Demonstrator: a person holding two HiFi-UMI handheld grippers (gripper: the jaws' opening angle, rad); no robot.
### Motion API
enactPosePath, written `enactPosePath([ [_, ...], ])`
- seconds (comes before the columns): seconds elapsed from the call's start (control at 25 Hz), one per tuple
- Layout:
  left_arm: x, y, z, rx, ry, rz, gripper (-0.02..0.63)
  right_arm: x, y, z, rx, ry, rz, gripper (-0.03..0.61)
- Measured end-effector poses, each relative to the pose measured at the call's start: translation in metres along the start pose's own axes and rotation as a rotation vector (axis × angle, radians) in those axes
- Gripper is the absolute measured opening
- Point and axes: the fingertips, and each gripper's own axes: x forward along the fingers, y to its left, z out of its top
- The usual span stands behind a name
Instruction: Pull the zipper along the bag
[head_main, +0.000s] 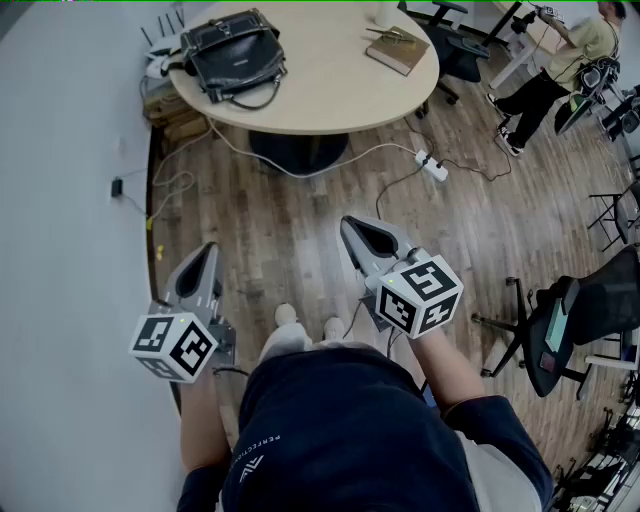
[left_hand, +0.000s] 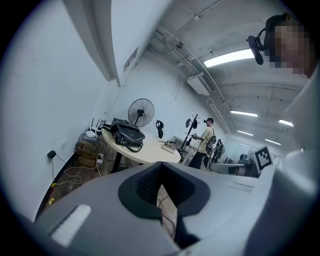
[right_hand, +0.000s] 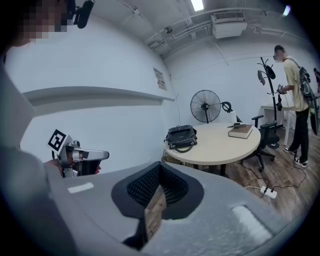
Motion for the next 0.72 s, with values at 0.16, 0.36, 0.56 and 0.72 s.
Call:
enactPosePath([
  [0.16,0.004,0.008,0.001,0.008,0.001,-0.017,0.014,0.010,0.004,0.001,0.033,-0.004,0.023,0.002],
  [0.36,0.012,0.025,0.002,0.025,0.030,-0.025,0.015,0.030,0.009,0.002,0.037,0.010,0.035,0.002],
  [0.56,0.015,0.047,0.005,0.036,0.036,-0.043,0.015,0.056,0.016,0.003,0.039,0.015,0.054,0.003],
  [0.72,0.016,0.068,0.003,0.044,0.055,-0.041,0.017,0.077,0.025,-0.002,0.040,0.025,0.063,0.003],
])
